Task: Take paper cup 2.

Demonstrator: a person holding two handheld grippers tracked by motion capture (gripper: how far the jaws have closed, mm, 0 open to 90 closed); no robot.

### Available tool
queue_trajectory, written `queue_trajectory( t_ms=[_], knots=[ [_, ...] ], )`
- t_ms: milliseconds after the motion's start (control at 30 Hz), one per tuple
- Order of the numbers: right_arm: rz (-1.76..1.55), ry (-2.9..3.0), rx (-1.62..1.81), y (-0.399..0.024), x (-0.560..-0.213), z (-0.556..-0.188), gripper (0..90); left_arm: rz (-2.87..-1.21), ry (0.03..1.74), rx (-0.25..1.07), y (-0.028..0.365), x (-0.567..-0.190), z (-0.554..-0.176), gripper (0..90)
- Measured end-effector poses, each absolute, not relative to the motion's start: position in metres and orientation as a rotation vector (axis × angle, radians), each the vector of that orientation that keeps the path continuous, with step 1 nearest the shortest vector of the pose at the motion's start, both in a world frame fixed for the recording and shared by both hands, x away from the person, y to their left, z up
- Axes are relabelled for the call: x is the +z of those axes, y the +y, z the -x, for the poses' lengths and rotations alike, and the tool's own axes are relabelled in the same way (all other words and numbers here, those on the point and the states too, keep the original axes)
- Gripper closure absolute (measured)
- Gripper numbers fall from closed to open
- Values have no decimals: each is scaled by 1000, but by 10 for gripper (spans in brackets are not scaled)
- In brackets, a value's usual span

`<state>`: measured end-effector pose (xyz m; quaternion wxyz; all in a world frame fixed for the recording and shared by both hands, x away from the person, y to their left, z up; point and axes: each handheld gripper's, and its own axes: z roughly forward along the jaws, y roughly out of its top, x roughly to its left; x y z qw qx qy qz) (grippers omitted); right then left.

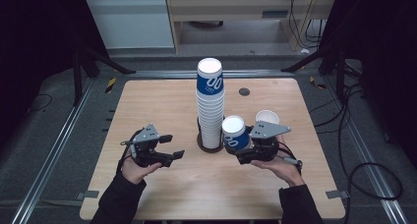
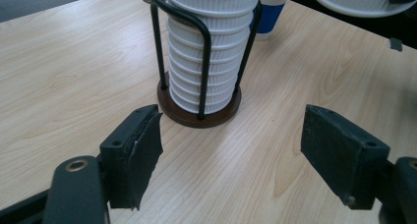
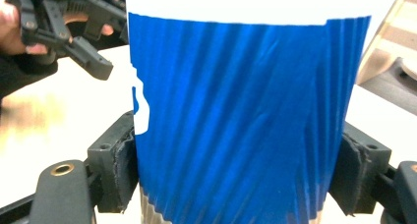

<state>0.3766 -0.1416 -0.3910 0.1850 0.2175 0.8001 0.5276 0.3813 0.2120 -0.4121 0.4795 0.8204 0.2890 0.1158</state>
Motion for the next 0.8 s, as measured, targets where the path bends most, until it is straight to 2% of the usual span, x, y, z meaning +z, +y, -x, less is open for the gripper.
queue_trajectory(
  t_ms=[800],
  knots=[
    [-430, 2464, 1382, -106, -411, -376, 207, -2037, 596, 227, 201, -404, -373, 200]
  ],
)
